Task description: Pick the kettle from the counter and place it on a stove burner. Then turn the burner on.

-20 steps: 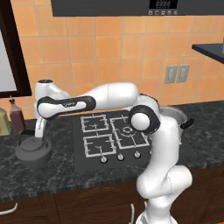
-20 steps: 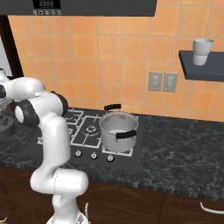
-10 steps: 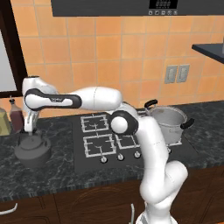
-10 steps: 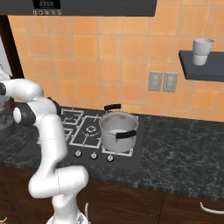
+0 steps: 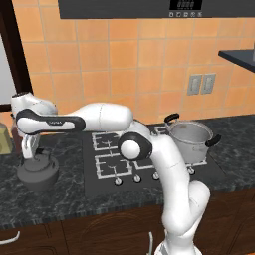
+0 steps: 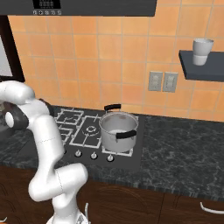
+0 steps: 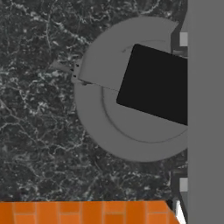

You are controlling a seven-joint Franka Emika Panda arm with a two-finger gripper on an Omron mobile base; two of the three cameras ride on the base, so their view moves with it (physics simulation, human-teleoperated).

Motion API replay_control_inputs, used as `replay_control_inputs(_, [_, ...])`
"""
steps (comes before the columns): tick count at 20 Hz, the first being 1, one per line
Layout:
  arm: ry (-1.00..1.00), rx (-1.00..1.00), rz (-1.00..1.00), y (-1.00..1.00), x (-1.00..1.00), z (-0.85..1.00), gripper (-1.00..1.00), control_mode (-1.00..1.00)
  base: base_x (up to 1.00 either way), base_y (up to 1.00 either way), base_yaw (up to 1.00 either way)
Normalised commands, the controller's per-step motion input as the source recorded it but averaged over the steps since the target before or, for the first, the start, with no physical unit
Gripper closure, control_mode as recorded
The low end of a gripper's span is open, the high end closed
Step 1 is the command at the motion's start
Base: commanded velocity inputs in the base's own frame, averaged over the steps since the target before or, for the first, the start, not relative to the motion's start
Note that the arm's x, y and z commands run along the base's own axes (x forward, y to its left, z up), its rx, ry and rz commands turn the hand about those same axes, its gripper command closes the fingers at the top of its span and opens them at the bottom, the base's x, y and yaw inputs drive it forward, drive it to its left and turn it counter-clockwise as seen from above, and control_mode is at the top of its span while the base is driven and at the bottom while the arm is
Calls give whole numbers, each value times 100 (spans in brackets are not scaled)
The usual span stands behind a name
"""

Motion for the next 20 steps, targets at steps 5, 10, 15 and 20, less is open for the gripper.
replay_control_inputs(5, [-11,0,-2,-17,-2,-20,-100,-100,0,0,0])
replay_control_inputs(10, [0,1,0,-2,0,0,100,-100,0,0,0])
replay_control_inputs(15, [0,0,0,0,1,0,100,-100,0,0,0])
replay_control_inputs(20, [-2,0,-1,-3,-4,31,100,-100,0,0,0])
